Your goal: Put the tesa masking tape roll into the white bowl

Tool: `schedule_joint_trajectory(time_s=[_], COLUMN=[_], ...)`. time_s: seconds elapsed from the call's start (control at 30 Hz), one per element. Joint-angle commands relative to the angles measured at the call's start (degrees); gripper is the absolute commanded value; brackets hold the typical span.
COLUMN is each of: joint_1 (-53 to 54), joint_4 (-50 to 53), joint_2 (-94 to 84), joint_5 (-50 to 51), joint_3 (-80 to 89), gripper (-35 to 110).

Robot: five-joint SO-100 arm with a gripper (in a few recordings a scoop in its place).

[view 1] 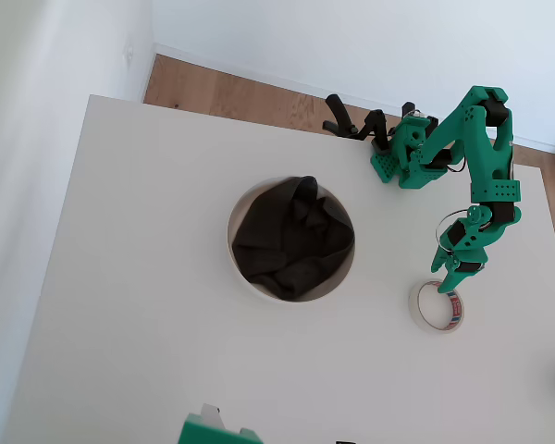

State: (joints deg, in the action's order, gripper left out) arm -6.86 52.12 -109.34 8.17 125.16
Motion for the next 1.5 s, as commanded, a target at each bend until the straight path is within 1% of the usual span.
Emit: schedule_joint_trajectory(time_s=[0.0,0.3,0.63,0.97,1.1,1.27,1.47], joint_1=[-1.58,-2.90,-7.65,-11.60,-12.74,-13.54,-13.80], joint_4=[-0.62,-2.72,-5.36,-1.32,-0.09,1.49,1.85], joint_2=[-0.44,2.72,8.88,13.36,14.59,16.52,17.05], joint_5=[1.58,2.90,5.54,7.47,7.29,6.94,6.77], joint_3=[-3.60,-3.60,-3.96,-8.09,-9.23,-10.99,-11.51], gripper=[18,19,18,16,11,-7,-8])
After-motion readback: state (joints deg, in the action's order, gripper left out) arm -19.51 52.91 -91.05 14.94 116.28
